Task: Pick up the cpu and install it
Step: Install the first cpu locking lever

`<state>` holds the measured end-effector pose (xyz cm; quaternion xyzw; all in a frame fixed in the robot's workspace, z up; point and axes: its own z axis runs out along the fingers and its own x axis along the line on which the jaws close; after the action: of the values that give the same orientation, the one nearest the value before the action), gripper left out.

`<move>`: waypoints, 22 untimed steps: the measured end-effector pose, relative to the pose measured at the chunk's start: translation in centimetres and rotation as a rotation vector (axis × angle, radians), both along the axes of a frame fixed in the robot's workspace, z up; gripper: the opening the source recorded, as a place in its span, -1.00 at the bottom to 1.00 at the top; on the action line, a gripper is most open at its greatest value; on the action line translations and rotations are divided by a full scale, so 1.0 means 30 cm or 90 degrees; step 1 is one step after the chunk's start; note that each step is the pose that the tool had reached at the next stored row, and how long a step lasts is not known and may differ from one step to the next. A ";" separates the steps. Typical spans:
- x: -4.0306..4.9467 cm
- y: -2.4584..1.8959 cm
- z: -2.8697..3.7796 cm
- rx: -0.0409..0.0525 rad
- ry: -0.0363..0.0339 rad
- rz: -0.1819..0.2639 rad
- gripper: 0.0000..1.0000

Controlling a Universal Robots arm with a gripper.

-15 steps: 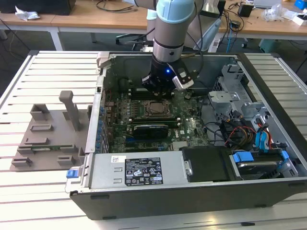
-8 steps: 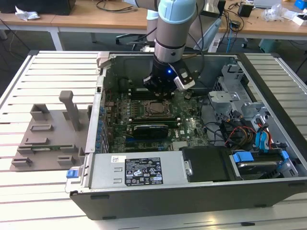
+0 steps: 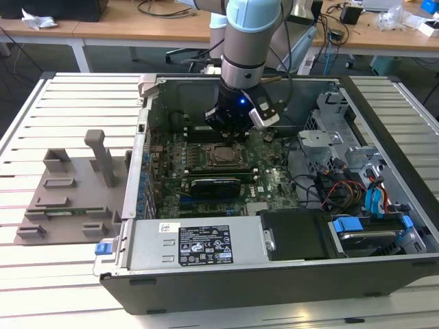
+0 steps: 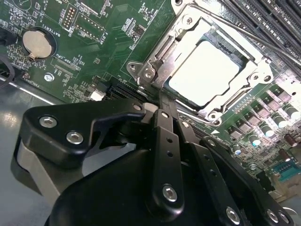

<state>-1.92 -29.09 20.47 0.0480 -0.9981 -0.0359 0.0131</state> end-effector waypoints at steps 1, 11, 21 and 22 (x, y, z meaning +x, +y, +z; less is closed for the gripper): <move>0.000 0.000 0.000 -0.0013 0.0001 0.000 -0.79; 0.008 0.002 -0.004 -0.0088 0.0012 0.000 -0.79; 0.014 0.009 -0.009 -0.0230 0.0019 0.000 -0.79; 0.014 0.012 -0.009 -0.0226 0.0019 0.000 -0.79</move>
<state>-1.51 -28.74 20.20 0.0477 -0.9986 -0.0182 0.0155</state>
